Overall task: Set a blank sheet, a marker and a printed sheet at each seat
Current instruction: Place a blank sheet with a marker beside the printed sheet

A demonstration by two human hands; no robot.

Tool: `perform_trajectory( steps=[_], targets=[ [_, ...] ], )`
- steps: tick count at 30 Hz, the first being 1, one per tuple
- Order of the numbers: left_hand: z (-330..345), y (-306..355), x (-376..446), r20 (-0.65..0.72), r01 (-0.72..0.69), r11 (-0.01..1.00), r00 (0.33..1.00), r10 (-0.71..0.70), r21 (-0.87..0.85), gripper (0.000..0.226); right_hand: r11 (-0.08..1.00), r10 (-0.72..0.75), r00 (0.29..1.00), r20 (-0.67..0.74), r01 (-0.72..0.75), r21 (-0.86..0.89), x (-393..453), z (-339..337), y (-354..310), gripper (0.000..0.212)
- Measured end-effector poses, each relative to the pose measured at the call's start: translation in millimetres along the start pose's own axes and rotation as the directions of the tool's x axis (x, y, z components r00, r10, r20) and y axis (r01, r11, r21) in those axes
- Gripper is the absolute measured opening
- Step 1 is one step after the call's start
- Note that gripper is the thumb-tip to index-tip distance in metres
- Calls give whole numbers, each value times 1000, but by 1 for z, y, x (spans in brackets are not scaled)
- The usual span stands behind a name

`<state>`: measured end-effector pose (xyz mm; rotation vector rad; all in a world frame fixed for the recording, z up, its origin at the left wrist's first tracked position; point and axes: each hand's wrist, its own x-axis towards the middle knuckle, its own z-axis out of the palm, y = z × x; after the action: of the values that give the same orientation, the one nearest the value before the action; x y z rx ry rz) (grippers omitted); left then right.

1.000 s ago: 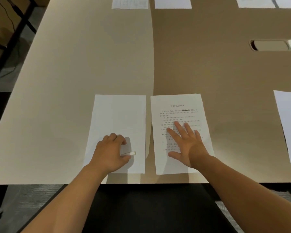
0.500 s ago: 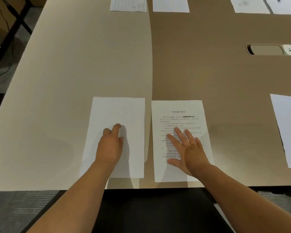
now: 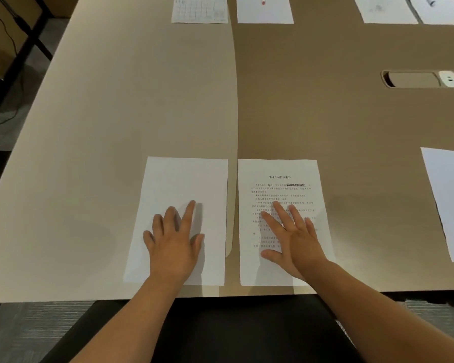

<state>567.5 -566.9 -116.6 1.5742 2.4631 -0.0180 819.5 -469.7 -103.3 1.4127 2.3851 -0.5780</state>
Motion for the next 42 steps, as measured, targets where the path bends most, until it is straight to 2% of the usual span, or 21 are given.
perform_trajectory(
  steps=[5, 24, 30, 32, 34, 37, 42],
  targets=[
    [6, 1, -4, 55, 1, 1000, 998, -3, 31, 54, 1000, -8, 1000, 0, 8, -13, -1, -2, -1, 87],
    [1, 2, -4, 61, 2, 995, 998, -8, 103, 56, 1000, 28, 999, 34, -29, 11, -1, -3, -4, 86],
    [-28, 9, -3, -21, -28, 990, 999, 31, 140, 59, 997, 10, 999, -36, -7, 74, -8, -18, -1, 81],
    [-46, 17, -3, -62, -107, 989, 992, 114, 105, 40, 986, 17, 999, -46, -9, 167, -18, -31, -1, 61],
    [-64, 28, -6, -75, -187, 981, 979, 191, 57, 33, 981, 45, 994, -98, -25, 194, -32, -47, -1, 26],
    [-83, 60, -15, -22, -240, 971, 971, 240, -3, 43, 981, 97, 984, -149, -69, 180, -63, -65, 7, 43],
    [-102, 135, -35, -17, -352, 935, 936, 351, -38, 45, 975, 157, 948, -276, -105, 195, -119, -85, 46, 46]
  ],
)
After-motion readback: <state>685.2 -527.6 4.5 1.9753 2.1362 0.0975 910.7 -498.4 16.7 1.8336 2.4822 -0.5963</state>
